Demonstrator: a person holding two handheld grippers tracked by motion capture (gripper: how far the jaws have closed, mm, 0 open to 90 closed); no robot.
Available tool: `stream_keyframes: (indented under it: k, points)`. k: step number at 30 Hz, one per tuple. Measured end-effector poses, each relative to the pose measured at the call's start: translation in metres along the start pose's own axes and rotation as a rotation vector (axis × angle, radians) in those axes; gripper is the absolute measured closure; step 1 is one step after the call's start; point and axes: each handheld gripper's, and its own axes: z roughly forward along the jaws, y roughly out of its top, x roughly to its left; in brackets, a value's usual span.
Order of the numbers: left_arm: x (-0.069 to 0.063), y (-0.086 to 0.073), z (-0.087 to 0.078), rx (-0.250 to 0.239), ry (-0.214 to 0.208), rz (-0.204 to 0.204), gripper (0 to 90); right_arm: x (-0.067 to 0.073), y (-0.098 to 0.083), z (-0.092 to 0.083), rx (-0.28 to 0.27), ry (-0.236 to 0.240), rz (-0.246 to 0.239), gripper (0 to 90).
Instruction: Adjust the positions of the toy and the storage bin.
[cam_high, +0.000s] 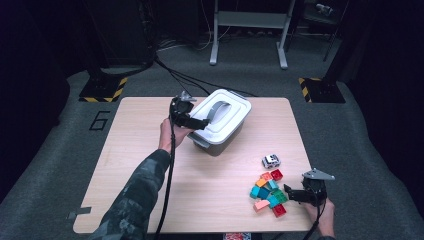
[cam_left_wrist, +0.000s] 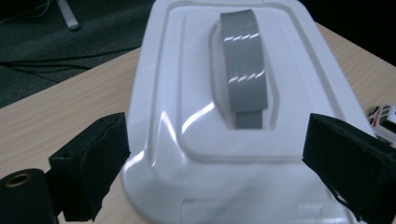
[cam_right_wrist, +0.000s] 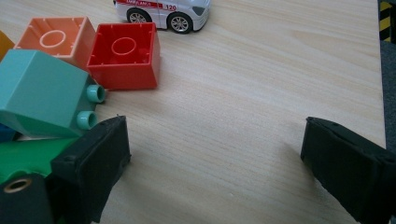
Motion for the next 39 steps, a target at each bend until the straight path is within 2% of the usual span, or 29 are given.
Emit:
stream_keyframes:
  k: [2, 3, 5, 6, 8, 9, 11, 12, 15, 18, 20, 26, 31, 34, 36, 39]
  points:
    - [-0.006, 0.005, 0.008, 0.002, 0.001, 0.015, 15.3, 0.000, 0.000, 0.000, 0.000, 0.000, 0.000, 7.3]
    - [-0.011, 0.009, 0.015, 0.006, -0.002, 0.029, 22.5, 0.000, 0.000, 0.000, 0.000, 0.000, 0.000, 7.3]
    - [-0.014, 0.011, 0.019, 0.007, 0.005, 0.034, 30.2, 0.000, 0.000, 0.000, -0.001, 0.000, -0.001, 7.4]
    - [-0.015, 0.012, 0.020, 0.013, 0.003, 0.044, 30.2, 0.000, 0.000, 0.000, -0.001, 0.000, -0.001, 7.4]
    - [-0.017, 0.014, 0.024, 0.002, 0.004, 0.042, 36.9, 0.000, 0.000, 0.000, -0.001, 0.001, 0.001, 7.6]
    - [-0.018, 0.014, 0.030, 0.011, 0.006, 0.040, 44.2, 0.000, 0.000, 0.000, 0.000, 0.002, 0.000, 7.6]
    - [-0.019, 0.014, 0.032, 0.022, 0.021, 0.046, 47.7, 0.000, 0.000, 0.000, 0.001, 0.002, 0.000, 7.6]
    - [-0.018, 0.013, 0.033, 0.029, 0.025, 0.041, 52.6, 0.000, 0.000, 0.000, 0.000, 0.002, 0.000, 7.6]
    - [-0.019, 0.012, 0.036, 0.016, 0.009, 0.026, 63.8, 0.000, 0.000, 0.000, 0.000, 0.003, 0.000, 7.6]
    - [-0.017, 0.011, 0.035, 0.018, 0.003, 0.024, 64.6, 0.000, 0.000, 0.000, 0.000, 0.003, 0.000, 7.6]
    - [-0.017, 0.010, 0.035, 0.008, -0.006, 0.006, 65.1, 0.000, 0.000, 0.000, -0.001, 0.002, -0.001, 7.6]
    - [-0.018, 0.007, 0.030, 0.022, -0.024, 0.011, 66.9, 0.000, 0.000, 0.000, -0.001, 0.002, -0.001, 7.7]
    - [-0.020, 0.002, 0.023, 0.017, -0.016, -0.013, 67.0, 0.000, 0.000, 0.000, 0.001, 0.002, -0.001, 7.7]
    - [-0.020, -0.001, 0.018, 0.031, -0.013, -0.012, 67.1, 0.000, 0.000, 0.000, 0.000, 0.002, -0.001, 7.7]
    - [-0.023, -0.004, 0.015, 0.018, -0.007, -0.028, 67.1, 0.000, 0.000, 0.000, 0.000, 0.002, -0.001, 7.7]
    - [-0.024, -0.009, 0.008, 0.029, -0.006, -0.028, 67.2, 0.001, 0.000, 0.000, 0.001, 0.001, 0.002, 7.6]
